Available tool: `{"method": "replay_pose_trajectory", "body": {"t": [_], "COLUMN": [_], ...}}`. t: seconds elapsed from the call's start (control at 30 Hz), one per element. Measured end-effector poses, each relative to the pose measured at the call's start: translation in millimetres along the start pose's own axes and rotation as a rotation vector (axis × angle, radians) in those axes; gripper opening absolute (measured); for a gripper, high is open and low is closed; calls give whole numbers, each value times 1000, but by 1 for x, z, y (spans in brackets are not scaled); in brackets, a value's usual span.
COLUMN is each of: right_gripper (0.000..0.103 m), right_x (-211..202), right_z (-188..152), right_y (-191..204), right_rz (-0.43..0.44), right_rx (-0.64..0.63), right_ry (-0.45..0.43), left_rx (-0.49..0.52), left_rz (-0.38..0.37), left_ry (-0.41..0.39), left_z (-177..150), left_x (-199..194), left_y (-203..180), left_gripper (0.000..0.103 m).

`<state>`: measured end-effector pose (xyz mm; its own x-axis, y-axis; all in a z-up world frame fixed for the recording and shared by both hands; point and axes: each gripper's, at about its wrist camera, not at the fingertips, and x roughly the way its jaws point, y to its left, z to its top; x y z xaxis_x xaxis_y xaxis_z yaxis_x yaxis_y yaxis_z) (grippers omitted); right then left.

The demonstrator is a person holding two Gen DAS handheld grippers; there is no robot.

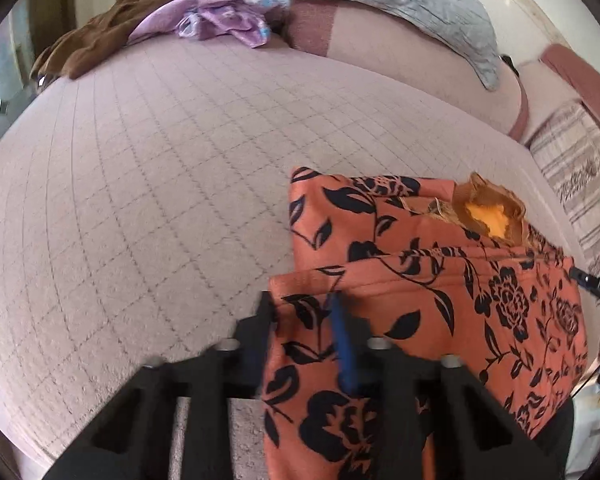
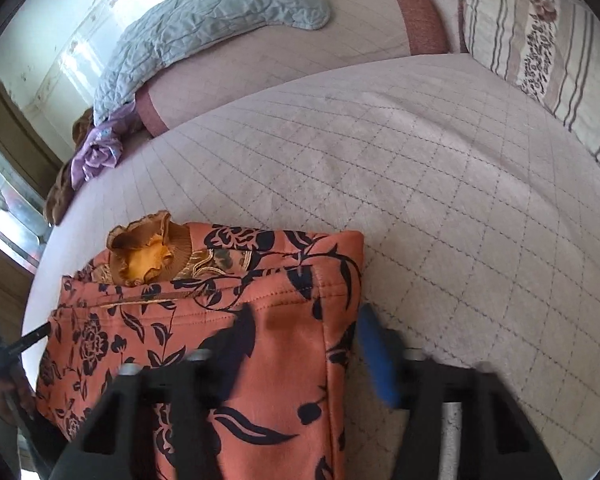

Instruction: Fold small clothes

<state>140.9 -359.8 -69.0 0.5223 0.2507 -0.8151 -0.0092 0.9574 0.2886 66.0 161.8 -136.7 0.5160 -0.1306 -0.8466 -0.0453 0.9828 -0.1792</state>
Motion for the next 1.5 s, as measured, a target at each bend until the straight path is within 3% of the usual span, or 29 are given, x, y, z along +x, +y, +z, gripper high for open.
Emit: {"method": "replay_pose_trajectory", "body": {"t": [0.13, 0.3, 0.57, 0.63, 0.67, 0.73, 0.77, 0.87, 1.03, 1.1, 1.13, 1.17, 1.2, 1.23, 1.27, 1.33, 1.5], "right_gripper": [35, 10, 8, 12, 12, 19, 31, 84, 84, 81, 75, 44, 18, 16, 8, 7, 6], "right_x": [6, -1, -12, -8, -7, -6, -8, -11, -11, -7, -5, -4, -2, -1, -3, -8, -49], "right_z": [-1, 0, 0, -1, -1, -3, -3, -7, -7, -5, -4, -2, -1, -1, -1, 0, 13], "right_y": [6, 5, 13, 9, 7, 1, 0, 1, 0, 2, 4, 6, 9, 13, 16, 20, 19], "right_rz": [-24, -19, -34, -12, -1, 10, 20, 28, 30, 16, 14, 16, -1, -37, -43, -50, -52], "right_rx": [-35, -47, -98, -78, -67, -37, -31, -25, -7, -17, -24, -34, -52, -72, -88, -112, -100], "right_ry": [28, 22, 3, 7, 7, 13, 10, -3, -30, -28, -29, -25, -7, -1, -4, -9, -118], "left_rx": [26, 36, 28, 8, 7, 6, 7, 0, 2, 17, 16, 18, 28, 51, 66, 81, 134], "left_rz": [21, 35, 11, 1, -10, -4, 2, -5, -29, -16, -22, -30, -11, 10, 22, 34, 20], "left_ry": [-2, -34, -53, -76, -80, -72, -79, -68, -33, -35, -30, -22, -28, -48, -66, -123, -262], "left_z": [2, 4, 0, -2, -2, -4, -6, -6, -6, -5, -4, -3, -3, -3, -3, 0, 31], "left_x": [1, -5, -15, -21, -22, -23, -23, -19, -5, -2, -1, -1, -2, -7, -12, -31, -73], "left_y": [-8, -7, 2, 6, 7, 10, 11, 14, 8, 4, 4, 3, 1, -3, -6, -12, -27], "left_gripper": [10, 5, 8, 9, 16, 34, 39, 44, 46, 44, 20, 5, 5, 4, 4, 4, 4]}}
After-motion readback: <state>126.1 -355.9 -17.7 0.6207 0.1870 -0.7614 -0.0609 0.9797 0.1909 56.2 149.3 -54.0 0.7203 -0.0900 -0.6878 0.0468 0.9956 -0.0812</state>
